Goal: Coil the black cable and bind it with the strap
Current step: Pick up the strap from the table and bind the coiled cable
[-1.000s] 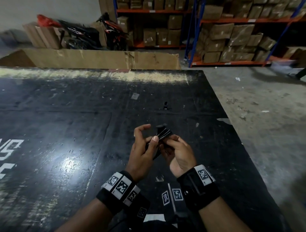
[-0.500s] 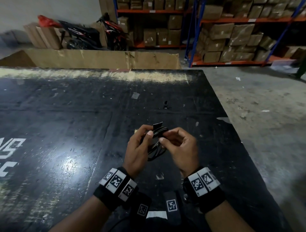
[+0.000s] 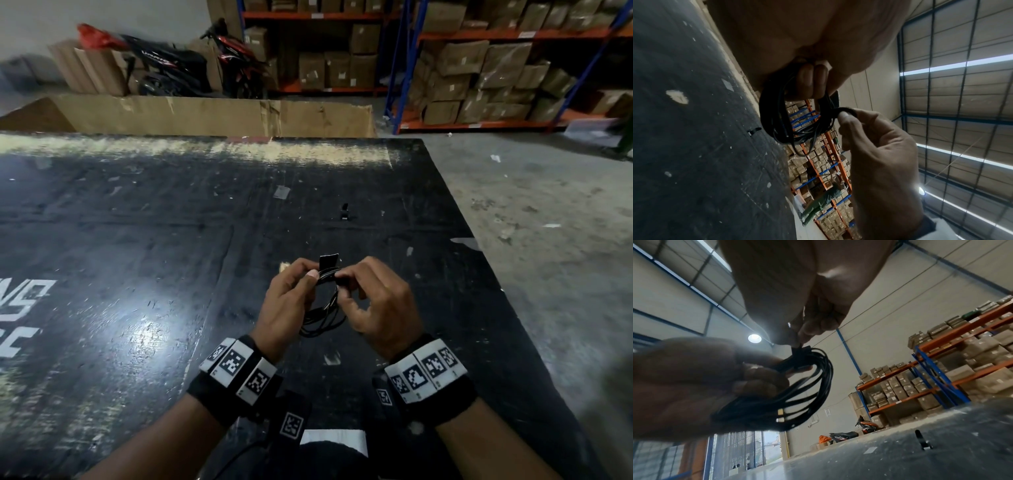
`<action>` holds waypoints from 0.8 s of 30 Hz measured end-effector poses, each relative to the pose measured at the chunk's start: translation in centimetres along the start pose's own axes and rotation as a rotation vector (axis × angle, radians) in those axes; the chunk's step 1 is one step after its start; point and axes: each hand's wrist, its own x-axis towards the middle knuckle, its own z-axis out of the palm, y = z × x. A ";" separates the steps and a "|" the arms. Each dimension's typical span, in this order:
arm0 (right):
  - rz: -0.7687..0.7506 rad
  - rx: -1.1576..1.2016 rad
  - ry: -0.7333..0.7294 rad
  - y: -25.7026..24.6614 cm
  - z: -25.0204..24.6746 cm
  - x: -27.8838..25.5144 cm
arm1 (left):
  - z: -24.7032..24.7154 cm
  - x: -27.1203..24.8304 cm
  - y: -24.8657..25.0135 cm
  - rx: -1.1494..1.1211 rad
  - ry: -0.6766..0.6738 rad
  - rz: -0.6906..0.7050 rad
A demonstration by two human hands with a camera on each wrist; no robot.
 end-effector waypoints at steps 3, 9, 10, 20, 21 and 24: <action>0.049 0.120 -0.066 0.6 -0.9 0.6 | -0.5 0.0 0.0 0.079 -0.053 -0.007; 0.299 0.426 -0.157 1.5 -1.8 1.2 | -1.6 -0.4 0.6 0.310 -0.224 0.005; 0.334 0.460 -0.146 1.4 -1.9 1.2 | -1.8 -0.3 0.6 0.305 -0.242 -0.006; 0.563 0.634 -0.142 1.2 -1.2 2.2 | -1.5 -0.5 -0.7 0.296 -0.301 -0.111; 0.572 0.661 -0.130 1.3 -1.1 2.2 | -1.4 -0.4 -0.8 0.160 -0.305 -0.141; 0.642 0.785 -0.085 1.9 -0.4 1.8 | -1.1 0.0 -0.8 -0.250 -0.265 -0.217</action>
